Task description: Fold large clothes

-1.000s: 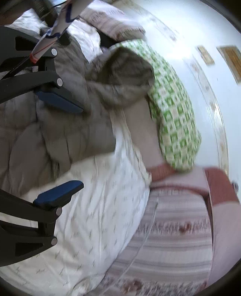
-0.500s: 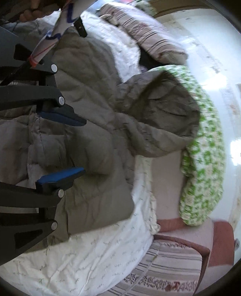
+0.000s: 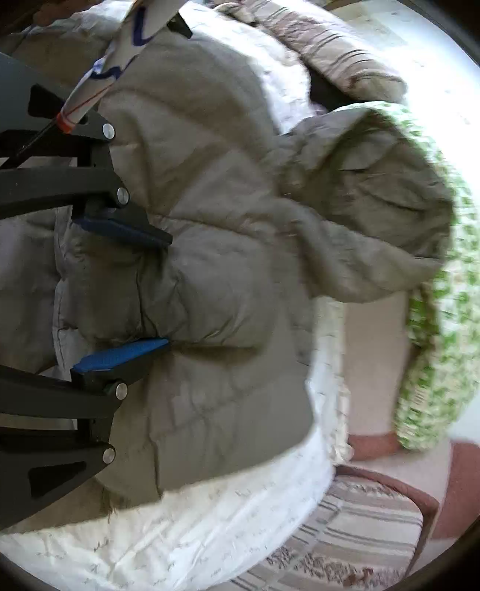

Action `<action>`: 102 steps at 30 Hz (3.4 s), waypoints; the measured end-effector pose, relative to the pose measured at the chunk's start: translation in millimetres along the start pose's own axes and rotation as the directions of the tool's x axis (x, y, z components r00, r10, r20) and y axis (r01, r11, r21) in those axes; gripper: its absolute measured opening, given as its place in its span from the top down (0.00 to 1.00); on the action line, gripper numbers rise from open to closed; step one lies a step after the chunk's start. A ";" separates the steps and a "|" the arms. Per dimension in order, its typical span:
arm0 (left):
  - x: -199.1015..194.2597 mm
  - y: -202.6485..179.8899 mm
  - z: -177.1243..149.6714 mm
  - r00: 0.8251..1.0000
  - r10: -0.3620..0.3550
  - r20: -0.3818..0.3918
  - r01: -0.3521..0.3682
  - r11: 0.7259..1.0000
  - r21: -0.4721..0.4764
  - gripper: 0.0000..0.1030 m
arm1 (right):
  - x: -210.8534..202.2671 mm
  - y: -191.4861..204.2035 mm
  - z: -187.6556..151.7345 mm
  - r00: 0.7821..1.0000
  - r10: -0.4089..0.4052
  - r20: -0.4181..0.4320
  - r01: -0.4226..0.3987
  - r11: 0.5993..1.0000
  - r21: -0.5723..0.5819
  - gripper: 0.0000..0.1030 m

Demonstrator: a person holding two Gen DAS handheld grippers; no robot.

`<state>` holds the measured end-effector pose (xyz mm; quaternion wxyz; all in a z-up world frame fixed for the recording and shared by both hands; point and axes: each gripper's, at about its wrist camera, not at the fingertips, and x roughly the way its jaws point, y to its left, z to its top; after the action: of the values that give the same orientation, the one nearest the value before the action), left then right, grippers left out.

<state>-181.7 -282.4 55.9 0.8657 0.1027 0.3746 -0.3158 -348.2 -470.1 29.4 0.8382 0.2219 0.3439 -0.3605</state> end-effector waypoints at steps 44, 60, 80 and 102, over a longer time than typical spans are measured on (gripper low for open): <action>7.5 -83.3 -43.1 0.999 -0.022 0.034 0.014 0.971 0.239 0.25 | -12.9 57.3 -21.6 0.968 -0.199 0.151 0.233 0.937 -0.260 0.33; 7.8 -81.5 -43.2 0.999 -0.024 0.034 0.015 0.971 0.237 0.23 | -15.0 72.7 -30.7 0.953 -0.227 0.203 0.284 0.902 -0.326 0.33; 8.2 -81.1 -43.5 0.999 -0.024 0.034 0.015 0.971 0.237 0.23 | -13.4 76.8 -32.2 0.952 -0.230 0.204 0.289 0.896 -0.338 0.33; 8.3 -80.9 -43.3 0.999 -0.024 0.035 0.015 0.972 0.236 0.22 | -7.7 75.5 -33.7 0.956 -0.225 0.190 0.278 0.899 -0.338 0.32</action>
<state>-253.2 -331.4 24.5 0.8511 0.1950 0.3192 -0.3685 -309.0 -397.3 22.0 0.8337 -0.0092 0.3679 -0.4117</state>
